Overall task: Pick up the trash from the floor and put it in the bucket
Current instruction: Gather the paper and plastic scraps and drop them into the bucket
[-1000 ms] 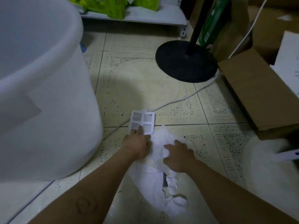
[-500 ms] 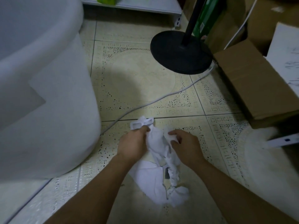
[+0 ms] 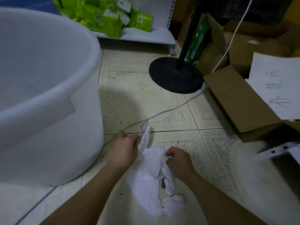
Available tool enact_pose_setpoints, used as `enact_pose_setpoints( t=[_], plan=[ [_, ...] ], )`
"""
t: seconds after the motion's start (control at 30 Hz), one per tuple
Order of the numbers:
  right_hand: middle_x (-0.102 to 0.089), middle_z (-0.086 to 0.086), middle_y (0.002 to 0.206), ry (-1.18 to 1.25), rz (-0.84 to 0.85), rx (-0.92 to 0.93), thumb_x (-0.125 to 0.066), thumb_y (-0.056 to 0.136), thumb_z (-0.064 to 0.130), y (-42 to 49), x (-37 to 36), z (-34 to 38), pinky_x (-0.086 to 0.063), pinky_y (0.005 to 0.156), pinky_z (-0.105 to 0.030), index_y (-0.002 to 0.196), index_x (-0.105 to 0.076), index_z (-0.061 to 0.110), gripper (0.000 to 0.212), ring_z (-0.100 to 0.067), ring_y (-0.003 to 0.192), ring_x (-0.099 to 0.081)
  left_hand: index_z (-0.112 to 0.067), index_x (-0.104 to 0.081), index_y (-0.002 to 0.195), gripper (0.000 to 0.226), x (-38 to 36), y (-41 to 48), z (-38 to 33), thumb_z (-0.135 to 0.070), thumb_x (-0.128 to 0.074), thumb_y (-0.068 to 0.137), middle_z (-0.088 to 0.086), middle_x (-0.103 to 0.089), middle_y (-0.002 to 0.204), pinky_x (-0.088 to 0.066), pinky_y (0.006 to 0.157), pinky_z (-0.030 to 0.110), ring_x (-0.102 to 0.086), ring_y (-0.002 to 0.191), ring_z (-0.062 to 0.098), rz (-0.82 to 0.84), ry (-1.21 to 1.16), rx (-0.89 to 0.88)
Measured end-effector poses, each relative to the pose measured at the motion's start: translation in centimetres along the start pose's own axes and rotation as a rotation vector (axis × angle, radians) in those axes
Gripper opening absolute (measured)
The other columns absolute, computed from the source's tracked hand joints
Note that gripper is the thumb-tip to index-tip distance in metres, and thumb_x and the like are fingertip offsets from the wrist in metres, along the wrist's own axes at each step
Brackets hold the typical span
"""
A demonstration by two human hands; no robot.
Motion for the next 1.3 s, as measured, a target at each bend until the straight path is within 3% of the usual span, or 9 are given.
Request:
enact_pose_setpoints(
  t=[0.23,0.37,0.5,0.6,0.87,0.93,1.0,1.17,1.3],
  plan=[
    [-0.064,0.000,0.066,0.191,-0.054,0.000,-0.046,0.081,-0.007,-0.5,2.2,3.8,-0.045,0.060,-0.023,0.077,-0.073,0.007,0.031,-0.013,0.056,-0.056,-0.015,-0.066,0.107,0.030,2.6,0.7,-0.8,-0.007,-0.045,0.088,0.007,-0.056,0.113,-0.046,0.073,0.033,-0.061,0.090,0.029,0.090,-0.100,0.048],
    [-0.071,0.001,0.076,0.286,-0.077,-0.097,-0.055,0.083,0.019,-0.8,3.2,5.8,-0.043,0.061,-0.023,0.079,-0.073,0.013,0.019,-0.015,0.071,-0.061,-0.016,-0.060,0.106,0.024,4.2,-0.3,-0.7,-0.011,-0.045,0.088,0.004,-0.048,0.116,-0.040,0.064,0.031,-0.059,0.089,0.028,0.105,-0.053,0.066],
    [-0.061,-0.004,0.061,0.290,-0.057,-0.048,-0.059,0.086,0.045,-0.8,4.1,7.0,-0.038,0.058,-0.025,0.061,-0.060,0.012,0.042,-0.018,0.058,-0.056,-0.019,-0.057,0.118,0.036,6.4,-0.3,-1.1,-0.003,-0.048,0.086,0.000,-0.051,0.120,-0.048,0.065,0.035,-0.061,0.087,0.027,0.072,-0.044,0.007],
    [-0.071,-0.001,0.095,0.270,-0.076,0.010,-0.071,0.077,0.044,-0.9,4.8,8.1,-0.044,0.063,-0.020,0.093,-0.071,0.016,0.032,-0.009,0.072,-0.062,-0.018,-0.058,0.124,0.044,8.1,-0.2,-2.0,0.000,-0.047,0.086,-0.001,-0.056,0.123,-0.049,0.077,0.032,-0.060,0.100,0.024,0.031,-0.141,-0.078],
    [-0.047,-0.002,0.123,-0.020,0.015,0.110,-0.075,0.058,0.064,-1.2,4.8,10.3,-0.042,0.073,-0.030,0.131,-0.045,0.024,0.089,-0.023,0.108,-0.056,-0.019,-0.060,0.126,0.038,11.3,-0.3,-3.9,-0.006,-0.049,0.092,-0.001,-0.060,0.124,-0.042,0.090,0.023,-0.057,0.109,0.018,0.044,-0.253,-0.114],
    [-0.055,0.000,0.106,0.053,0.023,0.129,-0.075,0.065,0.054,-1.5,4.6,10.3,-0.042,0.066,-0.029,0.117,-0.055,0.023,0.064,-0.022,0.097,-0.060,-0.020,-0.060,0.125,0.039,11.9,-0.3,-4.2,-0.005,-0.049,0.091,-0.002,-0.061,0.123,-0.043,0.089,0.022,-0.058,0.108,0.016,0.025,-0.271,-0.129],
    [-0.057,0.005,0.073,0.055,-0.036,0.135,-0.066,0.078,0.035,-1.5,4.4,10.1,-0.044,0.054,-0.026,0.071,-0.057,0.026,0.015,-0.021,0.075,-0.061,-0.021,-0.061,0.125,0.039,12.4,-0.3,-4.2,-0.004,-0.048,0.092,-0.003,-0.061,0.125,-0.045,0.089,0.022,-0.059,0.107,0.015,-0.008,-0.242,-0.128],
    [-0.060,-0.004,0.071,-0.075,-0.059,0.014,-0.056,0.085,0.022,-1.6,4.3,9.3,-0.035,0.052,-0.020,0.060,-0.051,0.019,0.025,-0.020,0.066,-0.058,-0.020,-0.059,0.127,0.043,14.4,-0.6,-3.8,-0.001,-0.044,0.091,0.000,-0.062,0.125,-0.047,0.088,0.029,-0.060,0.106,0.020,-0.083,-0.075,-0.076],
    [-0.060,-0.001,0.069,0.188,-0.077,0.001,-0.057,0.080,0.037,-1.7,5.6,11.3,-0.037,0.053,-0.023,0.062,-0.055,0.019,0.026,-0.020,0.064,-0.058,-0.021,-0.054,0.132,0.049,16.0,-0.3,-5.3,-0.001,-0.047,0.089,-0.003,-0.056,0.132,-0.047,0.093,0.032,-0.056,0.112,0.018,-0.005,-0.018,-0.133]
  ],
)
Point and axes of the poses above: each hand's wrist, its own y-axis towards the middle knuckle, its own x-axis out of the back of the hand, z = x × y, the point moved 2 cm from there along y, towards the middle knuckle
